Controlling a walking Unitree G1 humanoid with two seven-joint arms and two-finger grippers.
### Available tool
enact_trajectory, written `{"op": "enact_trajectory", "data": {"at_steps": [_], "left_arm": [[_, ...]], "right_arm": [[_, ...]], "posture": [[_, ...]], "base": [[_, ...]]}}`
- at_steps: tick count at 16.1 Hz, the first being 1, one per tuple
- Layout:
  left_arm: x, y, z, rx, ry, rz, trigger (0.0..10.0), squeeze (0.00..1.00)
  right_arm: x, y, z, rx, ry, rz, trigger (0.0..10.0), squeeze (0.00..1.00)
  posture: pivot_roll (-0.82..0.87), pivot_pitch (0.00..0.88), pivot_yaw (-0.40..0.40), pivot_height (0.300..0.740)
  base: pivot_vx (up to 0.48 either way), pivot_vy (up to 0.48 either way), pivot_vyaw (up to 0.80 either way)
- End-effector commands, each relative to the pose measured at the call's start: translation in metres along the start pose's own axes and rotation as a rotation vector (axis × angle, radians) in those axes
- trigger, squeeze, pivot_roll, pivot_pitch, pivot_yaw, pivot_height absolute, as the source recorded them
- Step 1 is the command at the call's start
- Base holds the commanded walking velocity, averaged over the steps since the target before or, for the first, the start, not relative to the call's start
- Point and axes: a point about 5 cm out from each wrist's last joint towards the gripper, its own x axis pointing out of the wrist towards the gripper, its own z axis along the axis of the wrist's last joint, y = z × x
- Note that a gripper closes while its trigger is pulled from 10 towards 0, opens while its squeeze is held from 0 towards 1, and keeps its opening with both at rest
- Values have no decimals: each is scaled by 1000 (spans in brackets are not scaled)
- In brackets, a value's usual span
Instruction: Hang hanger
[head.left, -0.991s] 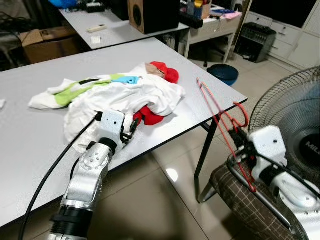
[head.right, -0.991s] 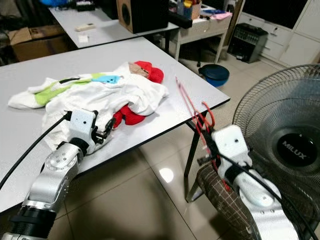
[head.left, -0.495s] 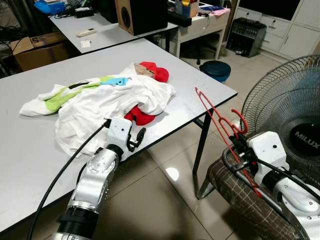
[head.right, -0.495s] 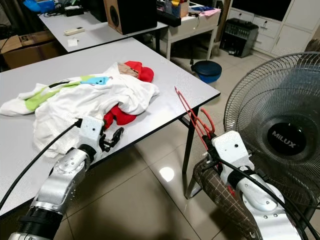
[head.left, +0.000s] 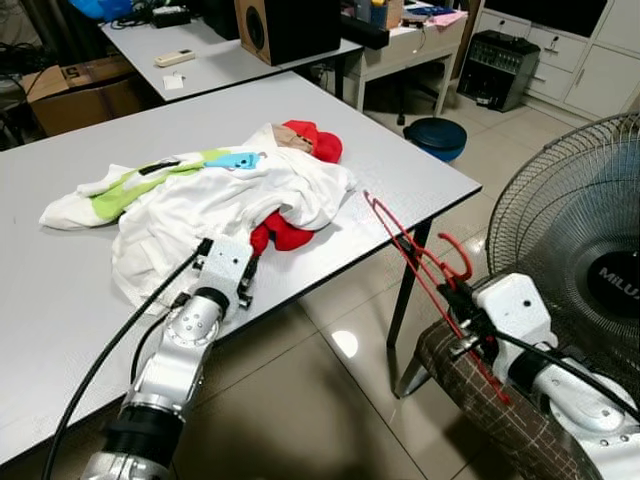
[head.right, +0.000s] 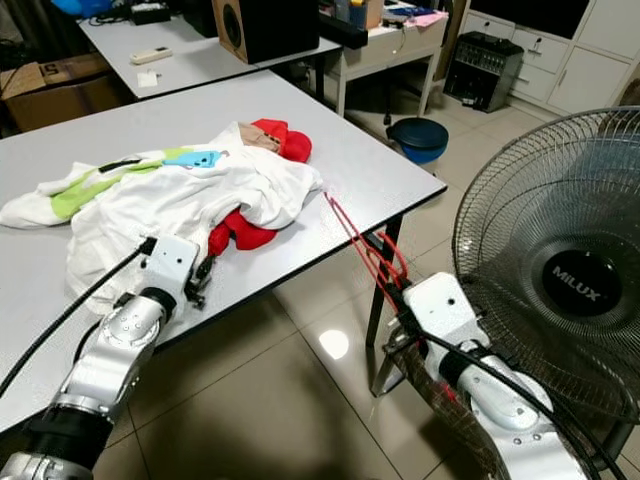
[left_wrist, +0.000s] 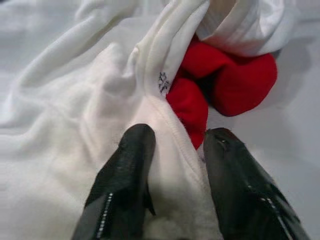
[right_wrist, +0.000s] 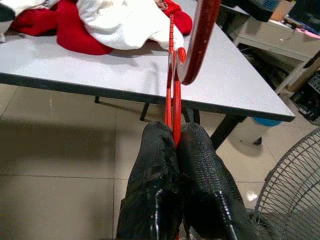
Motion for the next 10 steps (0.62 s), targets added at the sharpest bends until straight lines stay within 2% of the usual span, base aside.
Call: {"op": "enact_trajectory", "data": {"at_steps": [1,4,10], "left_arm": [[1,3,2,20,-4,11,0,0],[2,0,2,19,-9,-23,0,0],[10,0,-8,70,65,-27,0,0]], "right_arm": [[-1,0,7,-30,-34,1,10000,0],[1,0,7,-31,-37,4,10000,0],[1,3,7,-44,-40,20,10000,0]], "posture": [[-133,0,49,740],[-123,0,45,740],[-125,0,45,740]], "base": [[0,0,0],[0,0,0],[0,0,0]]}}
